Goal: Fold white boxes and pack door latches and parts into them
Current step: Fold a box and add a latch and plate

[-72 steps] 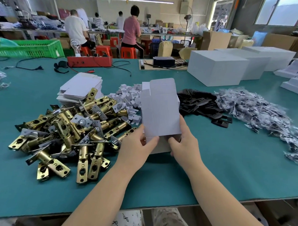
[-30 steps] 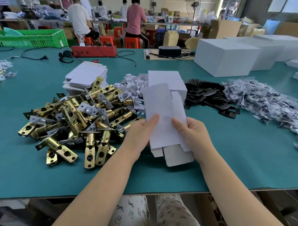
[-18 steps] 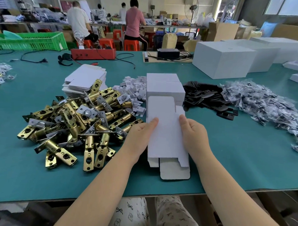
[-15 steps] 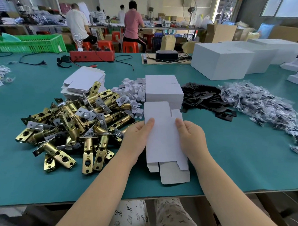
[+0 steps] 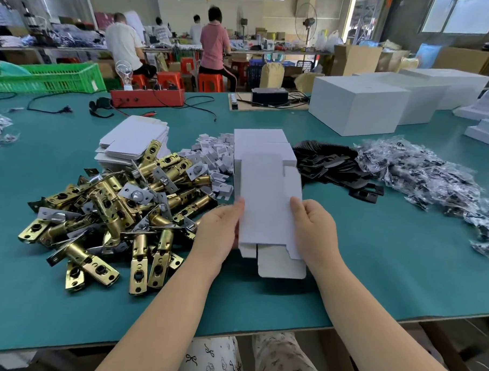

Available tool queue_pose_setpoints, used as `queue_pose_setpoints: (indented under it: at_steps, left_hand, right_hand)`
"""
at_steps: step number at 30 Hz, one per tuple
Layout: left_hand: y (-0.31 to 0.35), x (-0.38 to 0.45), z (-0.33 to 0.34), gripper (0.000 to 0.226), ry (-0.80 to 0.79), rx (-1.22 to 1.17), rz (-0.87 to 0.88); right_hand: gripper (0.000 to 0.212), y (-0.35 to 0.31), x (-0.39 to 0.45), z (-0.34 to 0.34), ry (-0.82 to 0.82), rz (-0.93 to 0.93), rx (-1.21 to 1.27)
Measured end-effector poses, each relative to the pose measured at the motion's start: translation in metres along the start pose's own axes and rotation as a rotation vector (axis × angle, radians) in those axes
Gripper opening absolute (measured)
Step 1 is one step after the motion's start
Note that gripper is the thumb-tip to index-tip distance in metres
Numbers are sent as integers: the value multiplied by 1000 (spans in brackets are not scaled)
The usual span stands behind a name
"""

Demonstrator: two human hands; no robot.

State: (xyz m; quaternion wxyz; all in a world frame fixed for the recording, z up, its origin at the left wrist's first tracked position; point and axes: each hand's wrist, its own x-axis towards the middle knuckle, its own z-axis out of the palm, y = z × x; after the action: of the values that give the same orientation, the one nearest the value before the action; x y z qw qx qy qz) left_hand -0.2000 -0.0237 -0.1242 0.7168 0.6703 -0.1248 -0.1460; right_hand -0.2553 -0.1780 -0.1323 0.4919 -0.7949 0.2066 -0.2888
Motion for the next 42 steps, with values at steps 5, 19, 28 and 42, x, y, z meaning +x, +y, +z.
queue_pose_setpoints:
  at_steps: [5, 19, 28, 42]
  left_hand:
    - [-1, -5, 1, 49, -103, 133, 66]
    - [5, -5, -3, 42, -362, -182, -43]
    - [1, -2, -3, 30, -275, -140, -13]
    - [-3, 2, -6, 85, -446, -197, 34]
  right_hand:
    - [40, 0, 3, -2, 55, 31, 40]
    - [37, -10, -12, -3, -160, 10, 331]
    - [29, -14, -11, -9, -264, 3, 602]
    - [67, -16, -12, -9, -474, 76, 736]
